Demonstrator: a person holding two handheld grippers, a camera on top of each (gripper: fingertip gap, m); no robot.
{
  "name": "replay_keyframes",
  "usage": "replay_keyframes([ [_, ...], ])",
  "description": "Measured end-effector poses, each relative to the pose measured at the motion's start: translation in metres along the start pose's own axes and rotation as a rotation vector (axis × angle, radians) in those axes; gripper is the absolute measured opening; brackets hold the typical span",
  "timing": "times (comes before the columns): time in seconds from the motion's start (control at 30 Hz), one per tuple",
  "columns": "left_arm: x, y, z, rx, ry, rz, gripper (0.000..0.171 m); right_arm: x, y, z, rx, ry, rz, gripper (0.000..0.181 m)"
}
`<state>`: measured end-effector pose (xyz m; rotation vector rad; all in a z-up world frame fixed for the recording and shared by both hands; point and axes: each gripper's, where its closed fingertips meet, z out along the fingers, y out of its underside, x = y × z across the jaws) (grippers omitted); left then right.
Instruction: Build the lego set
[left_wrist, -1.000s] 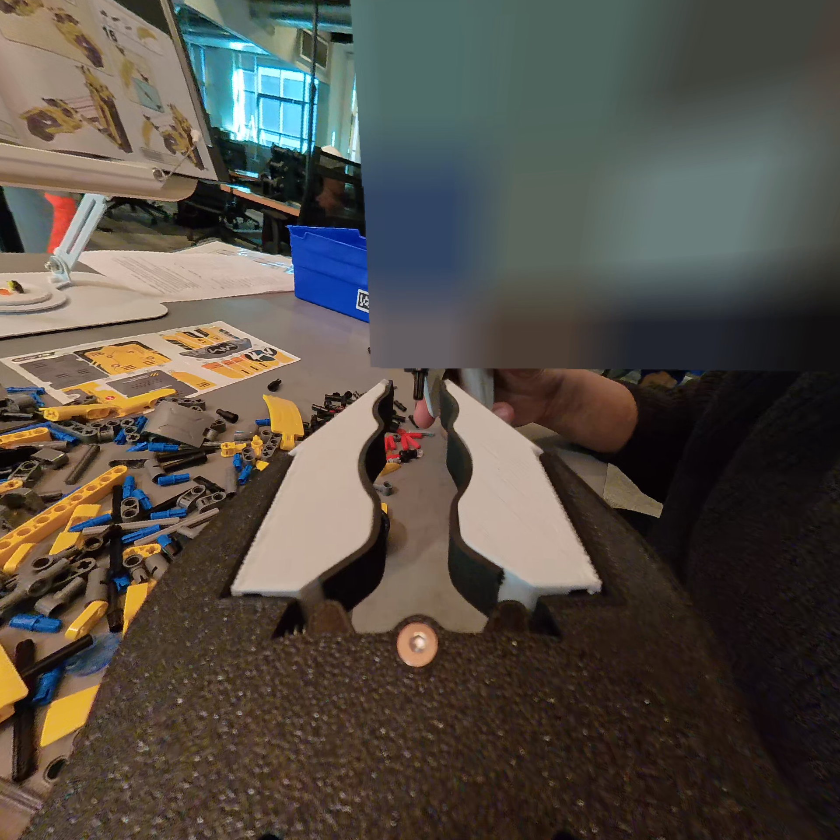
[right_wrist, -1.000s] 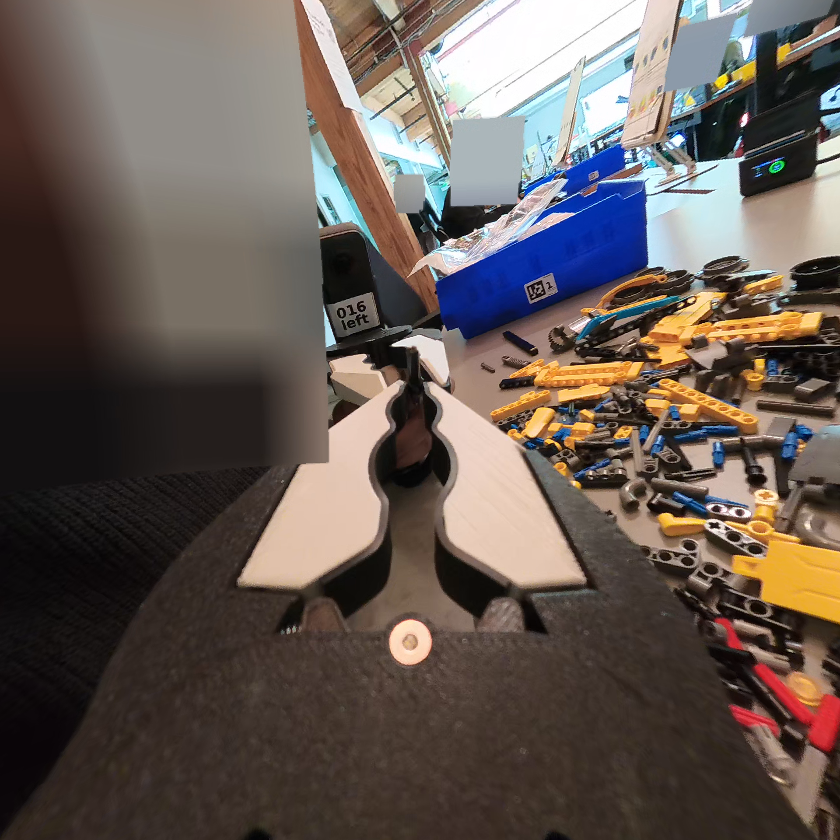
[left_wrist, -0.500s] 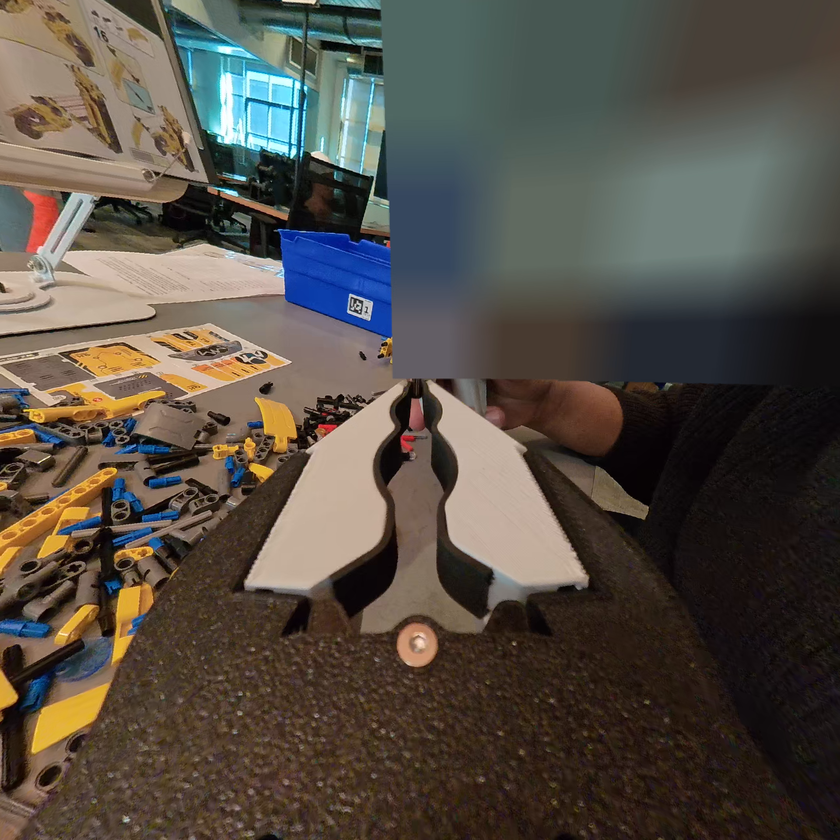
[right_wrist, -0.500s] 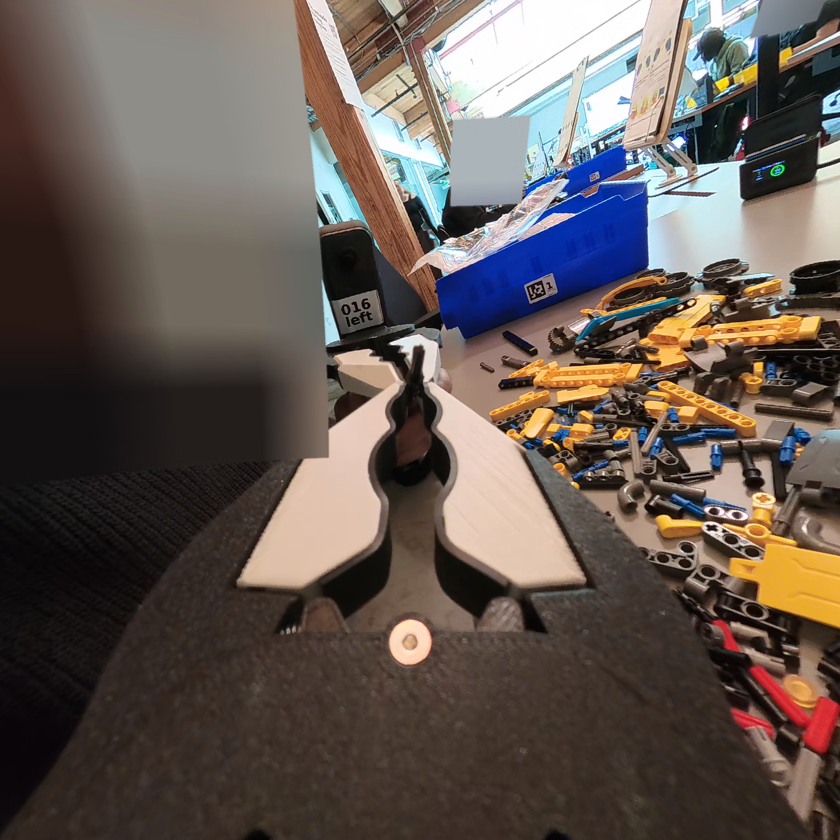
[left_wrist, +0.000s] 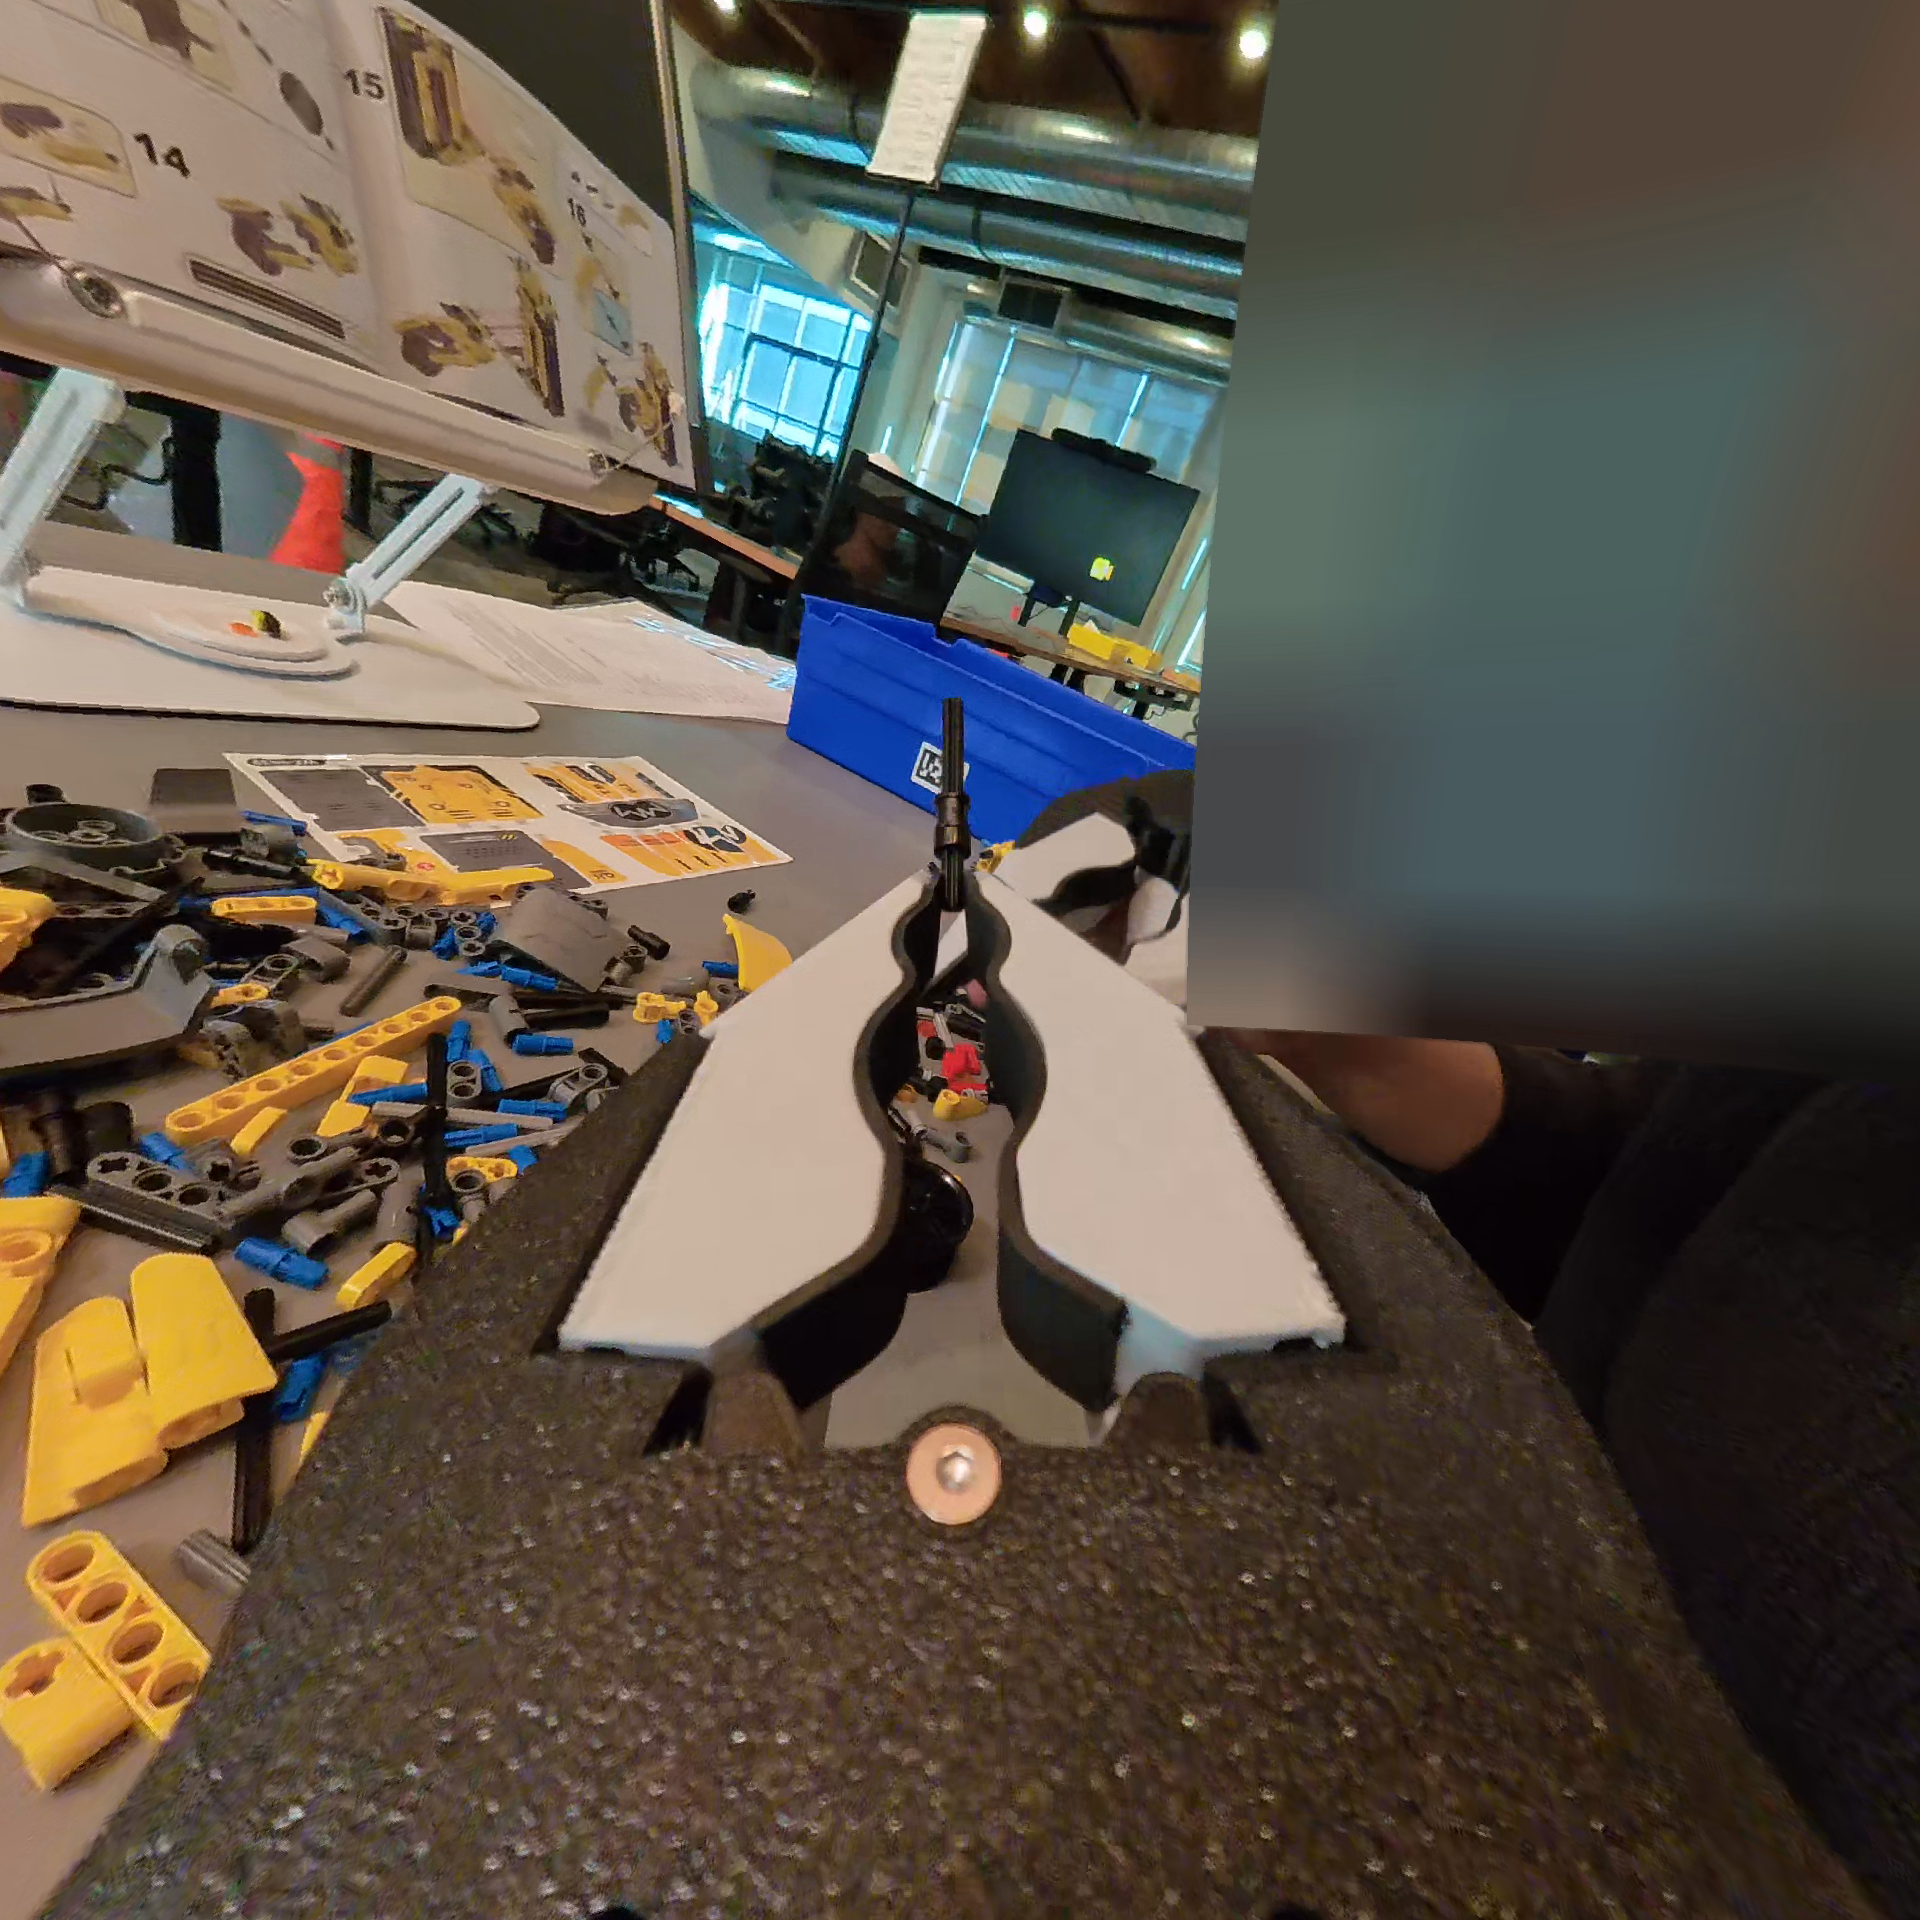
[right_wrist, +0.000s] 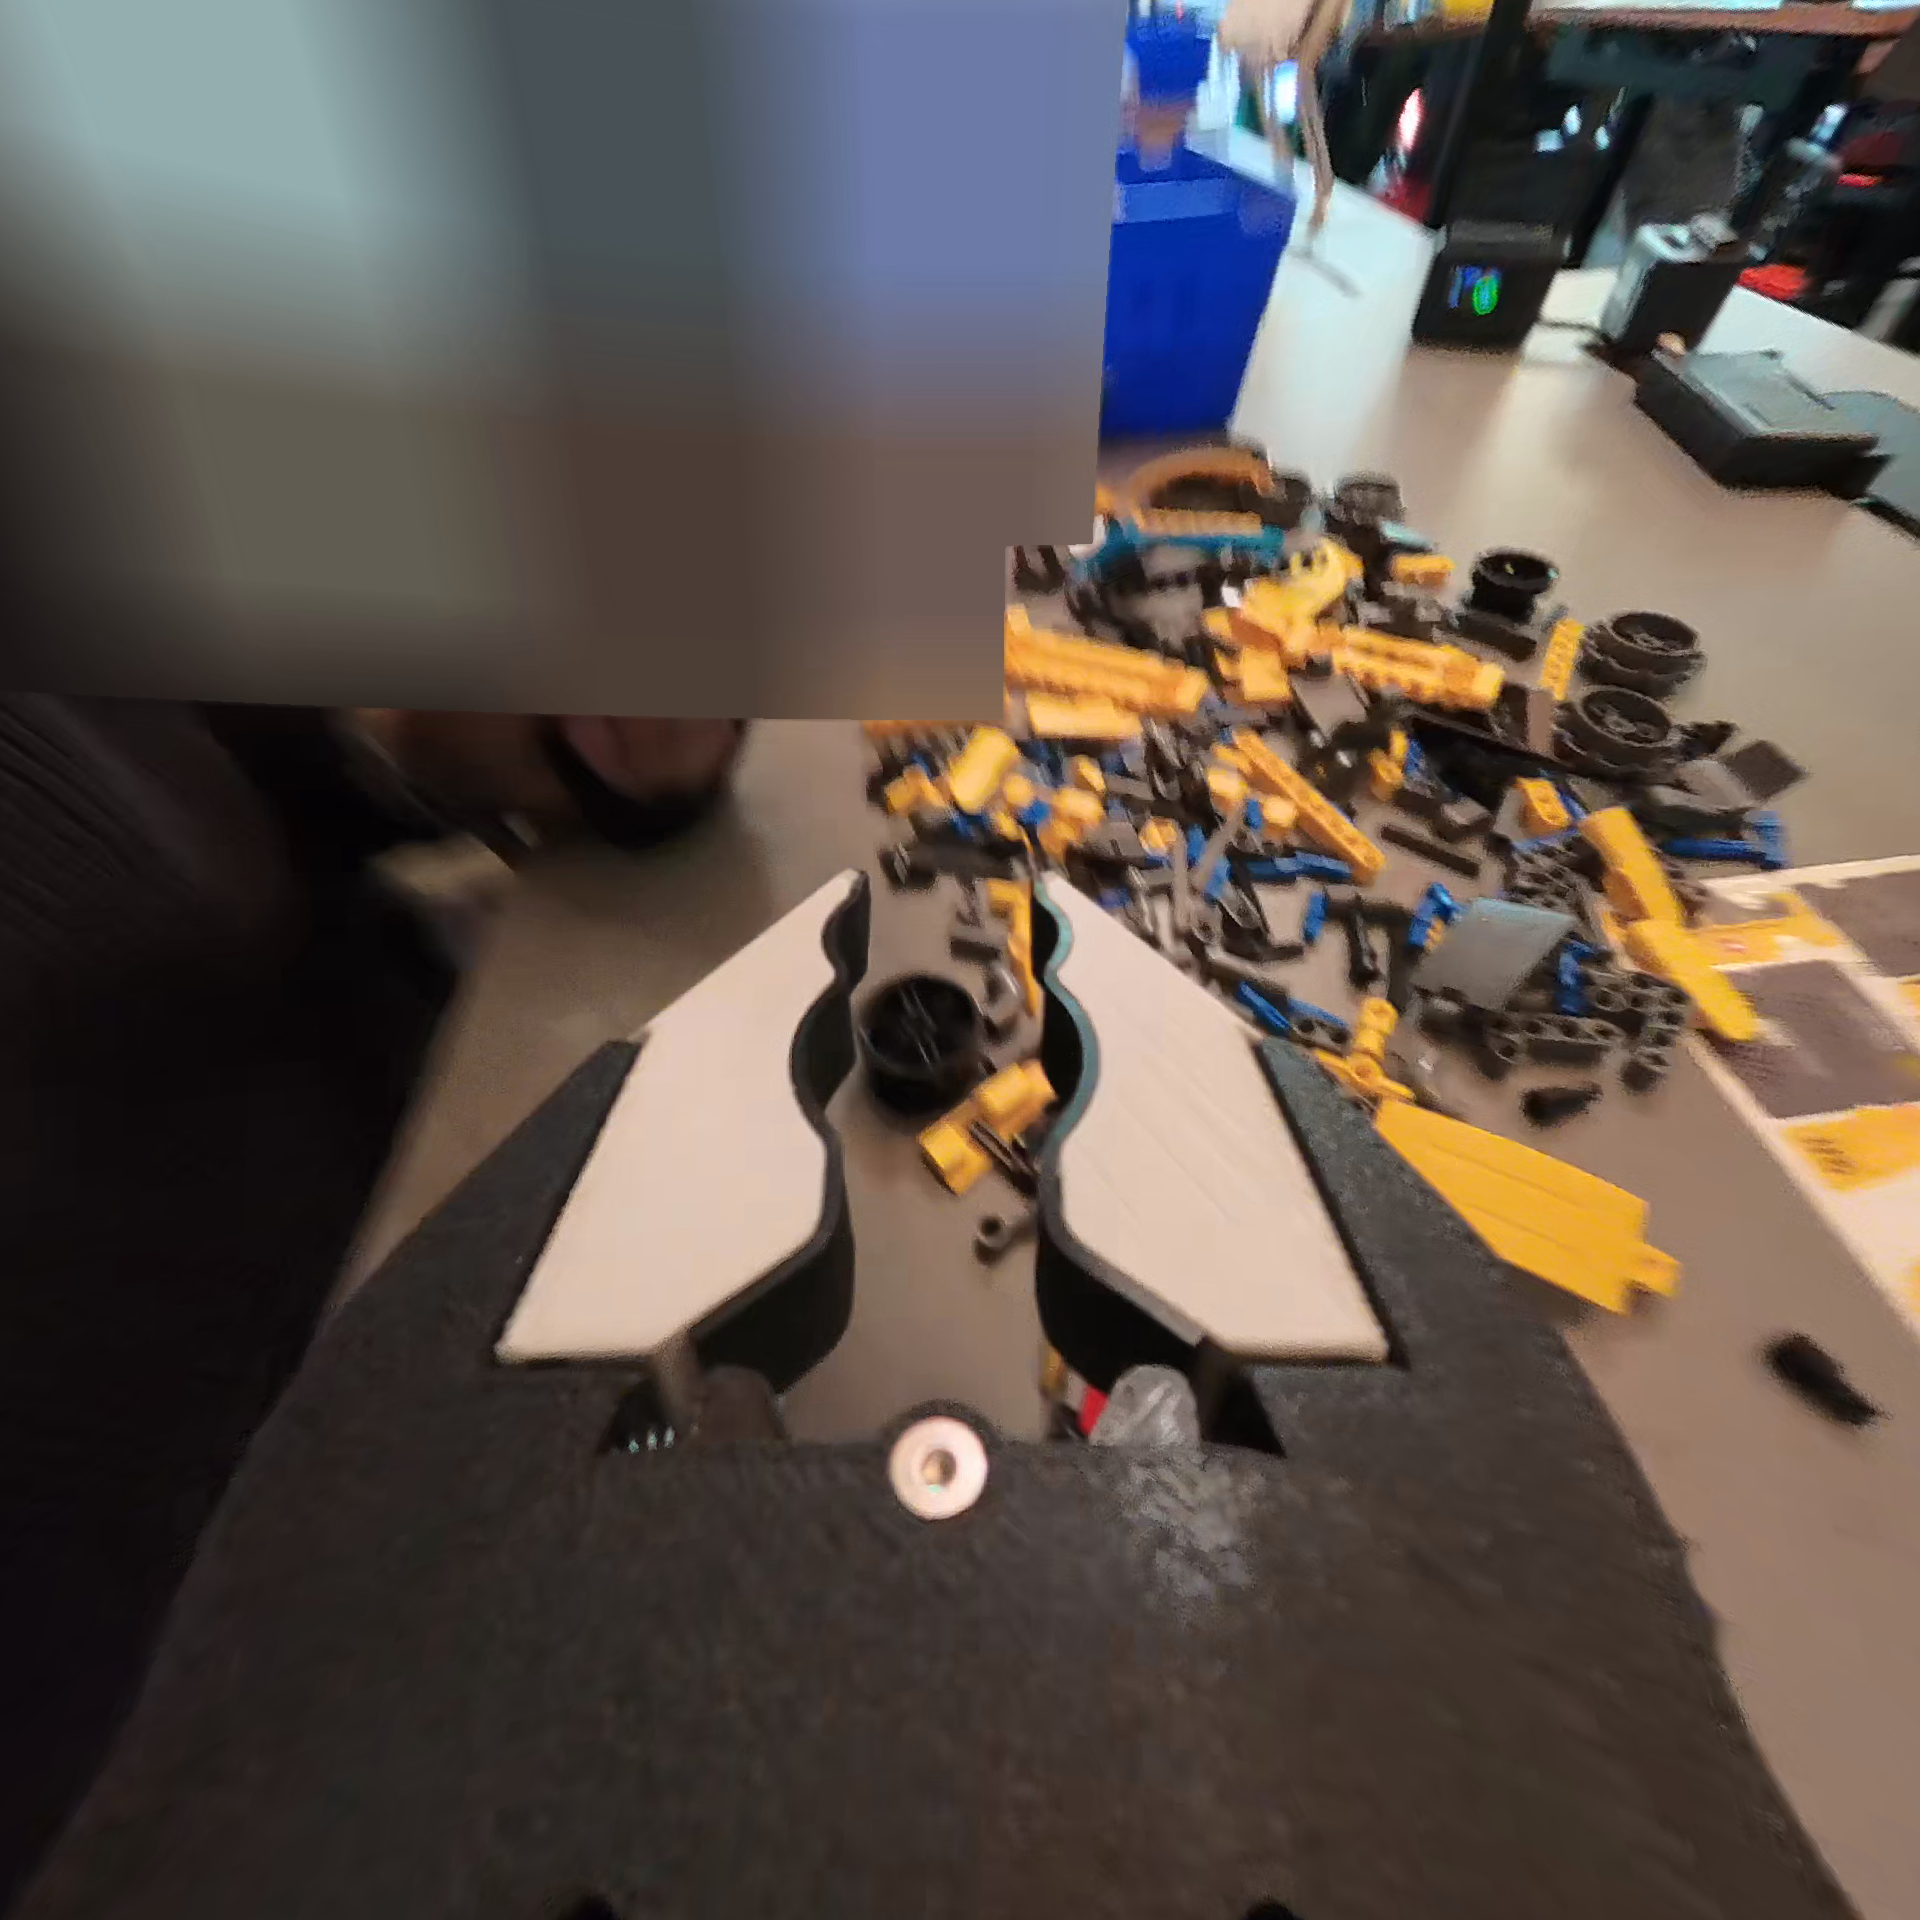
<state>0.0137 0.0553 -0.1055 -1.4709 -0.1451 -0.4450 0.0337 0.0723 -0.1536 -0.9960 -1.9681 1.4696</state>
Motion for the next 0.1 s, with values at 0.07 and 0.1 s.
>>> replay_keyframes([
  [0.07,0.001,0.001,0.0,-0.003,0.001,0.003,0.004,0.0,0.016,0.006,-0.092,0.041,-0.101,0.03],
  [0.1,0.001,0.001,0.001,-0.006,0.002,0.005,0.004,0.0,0.023,0.009,-0.133,0.055,-0.141,0.03],
])
